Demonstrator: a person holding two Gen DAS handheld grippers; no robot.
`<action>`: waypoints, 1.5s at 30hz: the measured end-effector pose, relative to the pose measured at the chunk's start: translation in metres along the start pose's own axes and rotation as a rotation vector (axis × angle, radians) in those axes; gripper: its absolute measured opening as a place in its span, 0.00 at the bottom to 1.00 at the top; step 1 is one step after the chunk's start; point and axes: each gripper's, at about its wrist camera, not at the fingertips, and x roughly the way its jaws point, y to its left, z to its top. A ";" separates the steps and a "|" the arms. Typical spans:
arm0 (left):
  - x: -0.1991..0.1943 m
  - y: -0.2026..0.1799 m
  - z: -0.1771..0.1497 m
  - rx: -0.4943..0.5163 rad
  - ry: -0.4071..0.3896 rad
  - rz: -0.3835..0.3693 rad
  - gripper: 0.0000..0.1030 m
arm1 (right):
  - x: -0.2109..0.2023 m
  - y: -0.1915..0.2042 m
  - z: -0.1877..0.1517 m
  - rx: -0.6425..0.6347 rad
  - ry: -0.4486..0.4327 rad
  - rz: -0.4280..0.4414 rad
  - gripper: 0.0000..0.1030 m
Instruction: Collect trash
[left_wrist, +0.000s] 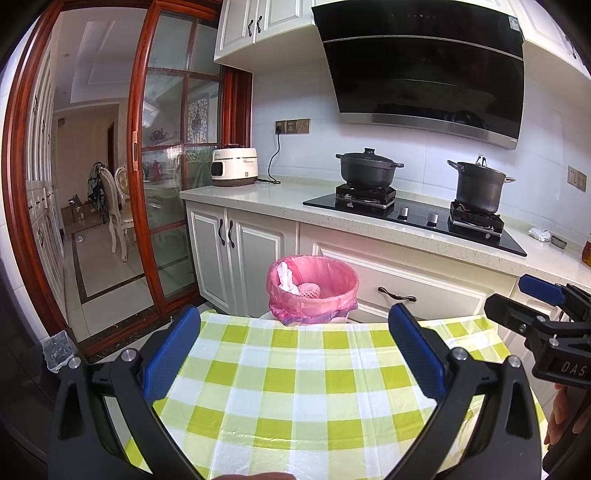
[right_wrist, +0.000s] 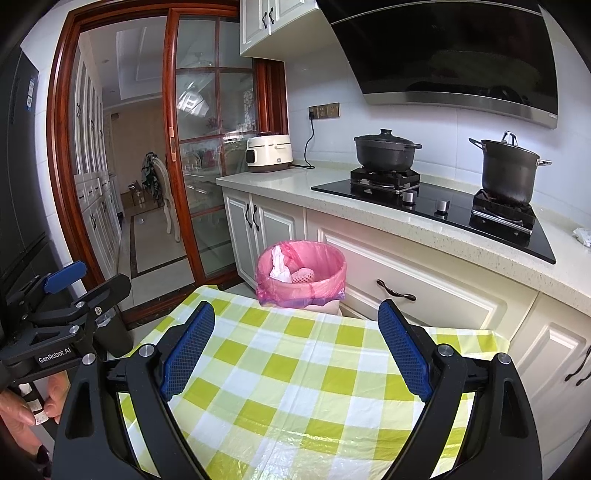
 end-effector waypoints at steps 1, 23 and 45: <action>0.000 0.000 -0.001 0.000 0.001 0.000 0.96 | 0.000 0.000 0.000 -0.002 -0.001 -0.001 0.82; -0.002 -0.001 -0.002 0.018 0.017 -0.040 0.96 | 0.001 -0.004 -0.006 0.009 0.001 -0.009 0.82; 0.003 -0.003 -0.006 0.024 0.045 -0.055 0.96 | 0.001 -0.005 -0.005 0.012 0.005 -0.006 0.82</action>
